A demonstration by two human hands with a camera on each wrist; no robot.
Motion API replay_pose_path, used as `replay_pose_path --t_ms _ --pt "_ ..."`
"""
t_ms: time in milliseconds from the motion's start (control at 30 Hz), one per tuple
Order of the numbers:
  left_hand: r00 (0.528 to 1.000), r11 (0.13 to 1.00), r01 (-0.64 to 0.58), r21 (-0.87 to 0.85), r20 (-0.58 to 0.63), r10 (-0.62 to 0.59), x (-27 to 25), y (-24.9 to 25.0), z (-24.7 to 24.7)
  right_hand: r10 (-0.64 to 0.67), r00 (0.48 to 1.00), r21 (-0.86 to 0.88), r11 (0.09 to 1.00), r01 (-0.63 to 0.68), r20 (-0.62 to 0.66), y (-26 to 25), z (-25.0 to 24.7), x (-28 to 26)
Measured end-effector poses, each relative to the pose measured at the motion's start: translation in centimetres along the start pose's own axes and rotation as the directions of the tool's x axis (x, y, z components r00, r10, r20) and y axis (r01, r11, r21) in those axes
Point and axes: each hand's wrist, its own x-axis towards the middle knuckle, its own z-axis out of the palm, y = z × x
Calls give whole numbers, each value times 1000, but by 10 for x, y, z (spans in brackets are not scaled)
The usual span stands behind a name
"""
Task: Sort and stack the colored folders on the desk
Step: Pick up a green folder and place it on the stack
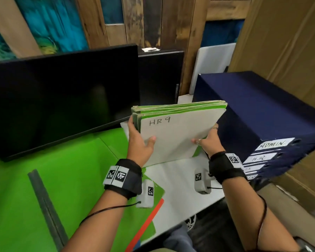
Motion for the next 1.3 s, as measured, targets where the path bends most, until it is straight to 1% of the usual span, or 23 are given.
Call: replay_pose_path --t_ms 67,167,233,300,400,467,533,600,667,733,800,833,900,967,1000,1067,1133,1167,1200,1233,1300 --pt "996 997 14 74 92 -20 6 0 -3 1 1000 3 1000 -1 1 0 3 3" --pt "965 972 38 234 244 -96 15 1 -17 32 999 -23 999 -31 38 -5 -2 5" --pt "952 945 54 321 269 -146 16 -1 -25 41 998 -80 996 -37 46 -8 -6 7" --pt "963 920 82 383 206 -172 16 -4 -26 33 999 -150 988 -33 -4 -8 -4 10" --pt "989 889 112 443 33 -141 12 -5 -21 20 993 -231 972 -47 -117 -8 4 15" --pt "996 897 83 434 -10 -87 12 -5 -21 -20 985 -242 970 -23 -174 -14 7 15" --pt "997 910 74 408 -19 -72 16 -5 -22 -93 975 -284 958 33 -202 -22 7 14" --pt "989 925 142 352 -24 -143 17 -3 -22 -140 973 -416 908 51 -184 -25 7 13" --pt "958 915 279 291 -21 -285 17 -9 -21 -117 982 -607 795 2 -150 -22 9 15" --pt "913 856 371 360 25 -406 14 -28 -20 -26 993 -718 693 -64 -114 -13 13 20" --pt "873 815 420 399 66 -483 7 -53 -14 77 994 -787 607 -112 -82 7 14 22" --pt "859 806 438 399 81 -506 2 -65 -9 133 988 -796 588 -147 -84 19 14 22" --pt "848 787 430 442 100 -520 -8 -85 -2 256 960 -778 579 -244 -111 41 15 21" --pt "844 765 411 496 111 -525 -17 -98 4 340 934 -812 511 -281 -109 56 16 18" --pt "841 754 397 523 122 -527 -21 -101 7 371 923 -842 462 -279 -103 60 16 18" --pt "830 725 350 593 162 -533 -24 -100 13 401 911 -865 421 -273 -92 63 11 18" --pt "818 676 287 678 194 -542 -23 -94 14 384 920 -862 439 -253 -74 67 10 20" --pt "819 640 249 727 195 -539 -22 -91 13 352 934 -859 456 -233 -66 67 10 21" --pt "831 612 217 761 185 -525 -21 -87 11 321 945 -847 484 -221 -62 66 13 19" --pt "848 604 205 771 168 -502 -20 -85 7 286 956 -845 494 -204 -63 65 15 20" --pt "877 610 215 763 124 -464 -21 -79 -7 218 976 -876 473 -91 16 56 26 19"
